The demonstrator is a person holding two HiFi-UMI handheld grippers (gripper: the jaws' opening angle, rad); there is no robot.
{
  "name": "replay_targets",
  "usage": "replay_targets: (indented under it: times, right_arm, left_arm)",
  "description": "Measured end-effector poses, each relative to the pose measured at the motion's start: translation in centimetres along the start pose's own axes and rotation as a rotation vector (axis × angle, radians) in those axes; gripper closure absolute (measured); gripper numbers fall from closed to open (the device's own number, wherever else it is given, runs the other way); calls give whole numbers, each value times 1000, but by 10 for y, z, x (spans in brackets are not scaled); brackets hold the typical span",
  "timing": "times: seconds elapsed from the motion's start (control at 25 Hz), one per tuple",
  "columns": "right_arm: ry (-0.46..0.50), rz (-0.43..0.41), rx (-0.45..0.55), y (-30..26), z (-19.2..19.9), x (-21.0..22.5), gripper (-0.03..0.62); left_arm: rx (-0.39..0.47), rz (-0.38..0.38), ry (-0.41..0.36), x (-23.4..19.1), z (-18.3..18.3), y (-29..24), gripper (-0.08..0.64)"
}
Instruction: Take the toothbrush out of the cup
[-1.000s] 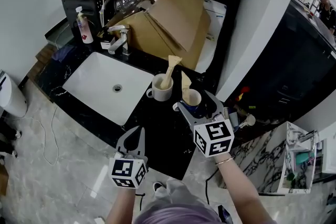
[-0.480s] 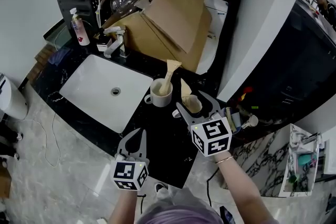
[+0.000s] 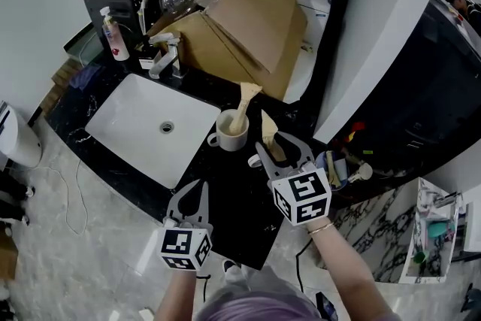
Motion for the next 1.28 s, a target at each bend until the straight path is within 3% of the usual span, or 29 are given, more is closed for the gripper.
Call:
replay_targets:
  times: [0.64,1.28]
  right_arm:
    - [9,23,97,14,-25,4,479]
    - [2,32,285,59,-86,0,483]
  left_arm:
    - [25,-28,-9,4,-7,11,560]
    - [57,-52,-20,12,-15,32,560]
Point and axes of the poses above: the fingertips, and each gripper's own axes: y backward along the fingers, x to its right, z out of its underside, the point moved 6 cm from there along y, backward along the fingers, and after that the axes turned 9 degrees about x, right-handed, at the moved point
